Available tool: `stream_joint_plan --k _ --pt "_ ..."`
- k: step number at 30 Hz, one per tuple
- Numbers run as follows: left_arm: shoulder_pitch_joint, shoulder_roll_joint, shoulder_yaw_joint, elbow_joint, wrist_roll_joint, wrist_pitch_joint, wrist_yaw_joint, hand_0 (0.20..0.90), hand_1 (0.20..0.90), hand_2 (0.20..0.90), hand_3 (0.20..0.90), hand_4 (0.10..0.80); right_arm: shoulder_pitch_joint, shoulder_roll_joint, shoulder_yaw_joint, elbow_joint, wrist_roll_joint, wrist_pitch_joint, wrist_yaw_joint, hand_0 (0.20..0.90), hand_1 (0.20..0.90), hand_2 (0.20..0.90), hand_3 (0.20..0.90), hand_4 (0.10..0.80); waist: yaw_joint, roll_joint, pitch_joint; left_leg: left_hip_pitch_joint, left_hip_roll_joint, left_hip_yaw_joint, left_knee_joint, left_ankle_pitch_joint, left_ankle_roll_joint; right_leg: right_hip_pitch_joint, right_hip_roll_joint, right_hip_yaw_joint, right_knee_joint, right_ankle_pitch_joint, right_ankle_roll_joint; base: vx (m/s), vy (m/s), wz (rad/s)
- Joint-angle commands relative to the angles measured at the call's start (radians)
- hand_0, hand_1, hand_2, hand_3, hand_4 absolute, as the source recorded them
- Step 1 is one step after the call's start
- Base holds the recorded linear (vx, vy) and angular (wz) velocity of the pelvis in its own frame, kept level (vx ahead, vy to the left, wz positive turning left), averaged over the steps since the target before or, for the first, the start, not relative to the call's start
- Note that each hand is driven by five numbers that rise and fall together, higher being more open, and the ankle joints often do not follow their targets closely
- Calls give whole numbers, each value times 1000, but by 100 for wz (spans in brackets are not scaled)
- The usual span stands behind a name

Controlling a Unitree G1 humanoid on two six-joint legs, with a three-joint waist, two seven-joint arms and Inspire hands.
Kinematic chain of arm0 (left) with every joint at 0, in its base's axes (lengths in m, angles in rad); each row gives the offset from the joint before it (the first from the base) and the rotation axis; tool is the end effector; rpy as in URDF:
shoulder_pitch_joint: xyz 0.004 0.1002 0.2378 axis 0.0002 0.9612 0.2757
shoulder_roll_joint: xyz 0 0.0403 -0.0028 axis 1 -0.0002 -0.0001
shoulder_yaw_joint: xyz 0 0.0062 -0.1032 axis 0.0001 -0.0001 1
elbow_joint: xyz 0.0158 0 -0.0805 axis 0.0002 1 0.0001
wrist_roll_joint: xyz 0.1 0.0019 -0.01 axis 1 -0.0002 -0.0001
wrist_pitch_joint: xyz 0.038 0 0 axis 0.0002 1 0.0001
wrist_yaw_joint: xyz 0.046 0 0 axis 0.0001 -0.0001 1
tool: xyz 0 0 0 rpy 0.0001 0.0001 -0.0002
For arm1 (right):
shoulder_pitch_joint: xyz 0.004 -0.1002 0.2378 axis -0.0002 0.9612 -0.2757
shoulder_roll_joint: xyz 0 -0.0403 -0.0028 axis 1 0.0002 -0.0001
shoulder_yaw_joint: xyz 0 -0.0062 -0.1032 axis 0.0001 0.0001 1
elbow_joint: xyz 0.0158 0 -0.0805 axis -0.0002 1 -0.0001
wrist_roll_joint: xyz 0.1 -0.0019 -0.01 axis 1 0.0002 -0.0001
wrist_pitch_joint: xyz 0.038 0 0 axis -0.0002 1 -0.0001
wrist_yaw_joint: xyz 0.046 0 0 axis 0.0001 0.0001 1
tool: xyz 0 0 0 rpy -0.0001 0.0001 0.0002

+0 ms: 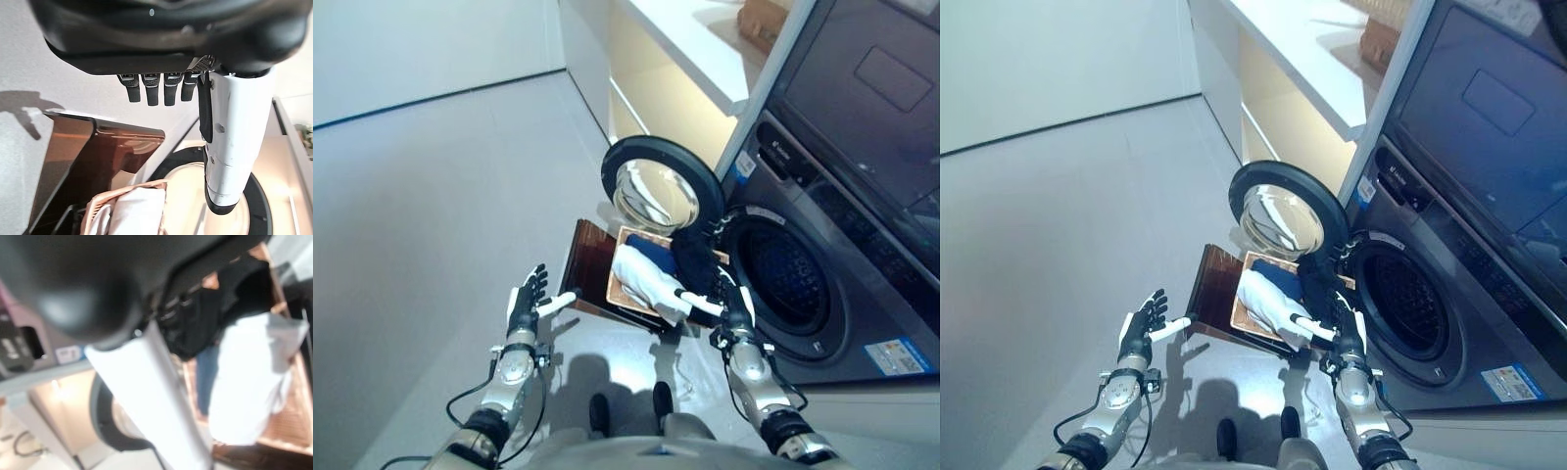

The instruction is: Pick up the clothes and place them into the washing machine

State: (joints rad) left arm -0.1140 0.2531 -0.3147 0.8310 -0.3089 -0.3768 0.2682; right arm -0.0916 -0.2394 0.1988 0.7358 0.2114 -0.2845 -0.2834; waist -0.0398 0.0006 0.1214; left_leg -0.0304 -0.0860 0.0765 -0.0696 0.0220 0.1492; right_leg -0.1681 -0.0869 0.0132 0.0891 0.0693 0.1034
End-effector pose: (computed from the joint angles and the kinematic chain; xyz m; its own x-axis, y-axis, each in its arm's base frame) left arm 0.1776 0.1839 -0.0588 0.9173 0.1878 -0.3511 -0.1409 0.9778 0.1548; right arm 0.1829 -0.1896 -0.0504 0.9092 -0.2448 -0.3368 0.1889 0.9634 -0.1902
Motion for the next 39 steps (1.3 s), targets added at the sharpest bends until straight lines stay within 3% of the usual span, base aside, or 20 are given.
stream_joint_plan --k 1,2,3,7,9,12,16,21,30,34,39 --pt "-75 47 49 -78 39 -90 10 900 900 900 900 800 -72 -12 1 -94 5 -84 -10 900 900 900 900 800 14 -6 -6 -67 -19 -25 148 -113 -57 64 -91 -44 201 3 -5 27 84 -46" --pt "-69 46 60 -74 36 -92 10 900 900 900 900 800 -79 -9 11 -97 3 -82 -5 900 900 900 900 800 22 -4 -4 -57 -16 -9 150 -120 -65 72 -105 -104 154 -8 -4 32 34 -37" --pt "-67 46 66 -74 31 -95 10 900 900 900 900 800 -87 -10 19 -94 2 -81 -3 900 900 900 900 800 26 -6 -5 -54 -13 -1 147 -122 -69 70 -103 -117 120 -8 0 32 33 -37" --pt "-69 44 77 -64 15 -101 11 900 900 900 900 800 -116 -13 29 -89 0 -82 -2 900 900 900 900 800 27 -10 -2 -57 -6 6 143 -123 -79 35 -82 -104 4 8 7 12 -42 -16" --pt "-64 41 83 -62 3 -104 15 900 900 900 900 800 -130 -16 30 -84 -4 -77 -6 900 900 900 900 800 26 -19 8 -37 -3 6 128 -126 -86 -8 -81 -96 -77 73 19 84 -110 2" --pt "-58 38 84 -64 -9 -105 16 900 900 900 900 800 -123 -20 28 -95 -11 -71 -5 900 900 900 900 800 17 -26 21 -7 4 -6 112 -127 -97 -34 -74 -72 -91 102 26 99 -139 13" --pt "-47 24 83 -60 -16 -104 12 900 900 900 900 800 -110 -26 24 -95 -14 -71 0 900 900 900 900 800 16 -33 15 15 13 -18 98 -132 -111 -11 -63 -74 -103 90 26 121 -201 25" --pt "-42 -8 66 -59 -29 -104 -2 900 900 900 900 800 -108 -49 16 -101 -15 -81 -3 900 900 900 900 800 15 -32 -8 7 63 -58 109 -122 -152 9 -32 -111 -89 40 3 108 -246 34" --pt "-60 -25 53 -22 -22 -93 -1 900 900 900 900 800 -103 -60 9 -90 -16 -84 1 900 900 900 900 800 11 -30 -28 27 103 -69 120 -110 -176 41 3 -134 -68 -12 -26 83 -158 11" --pt "-67 -25 59 1 -34 -89 -12 900 900 900 900 800 -63 -64 -6 -83 -15 -89 2 900 900 900 900 800 6 -52 -23 -4 142 -64 255 -90 -197 69 50 -117 -55 -55 -64 59 -247 9" --pt "-77 -39 38 7 -37 -87 -28 900 900 900 900 800 -45 -80 -35 -69 -15 -94 -12 900 900 900 900 800 8 -70 -1 -84 143 -59 376 -58 -192 108 54 -130 -61 -63 -78 16 -136 15"
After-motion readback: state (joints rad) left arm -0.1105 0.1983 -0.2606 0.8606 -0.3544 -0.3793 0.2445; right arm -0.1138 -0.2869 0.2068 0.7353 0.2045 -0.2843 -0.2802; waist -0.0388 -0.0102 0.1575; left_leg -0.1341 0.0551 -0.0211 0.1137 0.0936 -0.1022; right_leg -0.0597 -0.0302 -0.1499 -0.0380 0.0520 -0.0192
